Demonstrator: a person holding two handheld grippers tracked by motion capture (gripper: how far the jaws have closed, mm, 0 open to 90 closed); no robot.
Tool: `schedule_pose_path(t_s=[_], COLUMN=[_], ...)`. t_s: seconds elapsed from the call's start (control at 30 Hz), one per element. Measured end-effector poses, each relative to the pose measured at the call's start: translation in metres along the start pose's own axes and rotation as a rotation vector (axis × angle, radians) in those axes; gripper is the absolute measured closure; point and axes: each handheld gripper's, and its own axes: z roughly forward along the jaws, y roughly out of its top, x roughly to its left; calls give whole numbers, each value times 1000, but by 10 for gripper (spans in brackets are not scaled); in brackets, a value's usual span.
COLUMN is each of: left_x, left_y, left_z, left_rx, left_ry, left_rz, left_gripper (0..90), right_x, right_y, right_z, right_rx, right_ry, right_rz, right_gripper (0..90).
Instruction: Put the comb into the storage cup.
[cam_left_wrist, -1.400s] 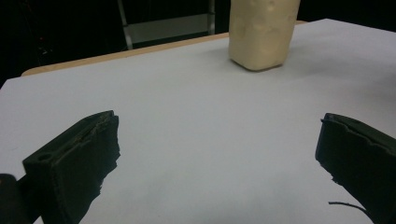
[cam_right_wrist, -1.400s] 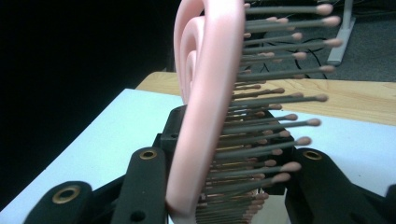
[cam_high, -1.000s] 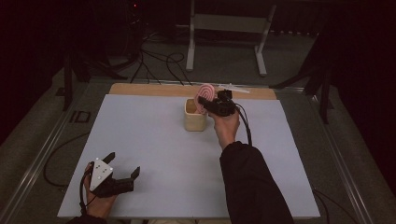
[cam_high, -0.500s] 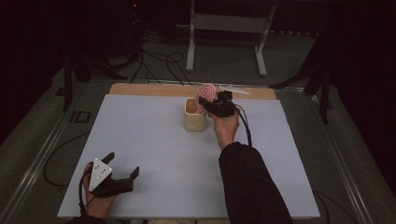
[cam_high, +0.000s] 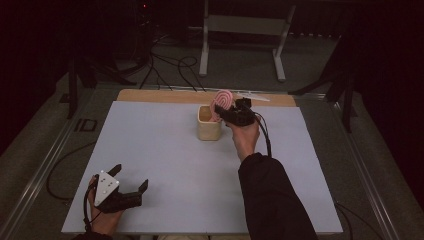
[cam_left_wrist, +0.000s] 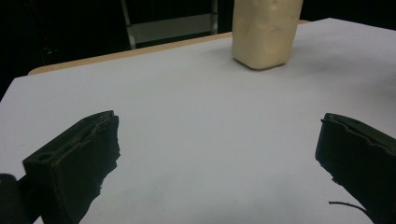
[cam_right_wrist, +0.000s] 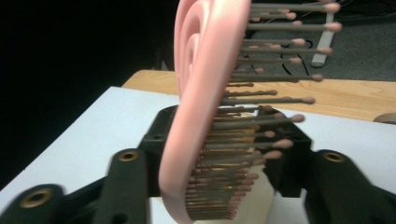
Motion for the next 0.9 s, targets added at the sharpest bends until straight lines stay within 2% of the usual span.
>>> schedule_pose_path(t_s=[0.13,0.27,0.63,0.9], left_x=[0,0,-1,-1], left_y=[0,0,0,0], left_z=[0,0,0,0], left_rx=[-3,0,3,3], left_ry=[1,1,3,3], left_rz=[-2,0,0,0], left_gripper=[1,1,1,1], right_x=[0,1,7,6], right_y=[0,0,-1,-3], right_z=[-2,-6,-14,-17], right_rx=[8,24,48,61], right_ry=[12,5,-3,12], right_rz=[-26,-63,-130,-135], right_gripper=[453,396,148,101])
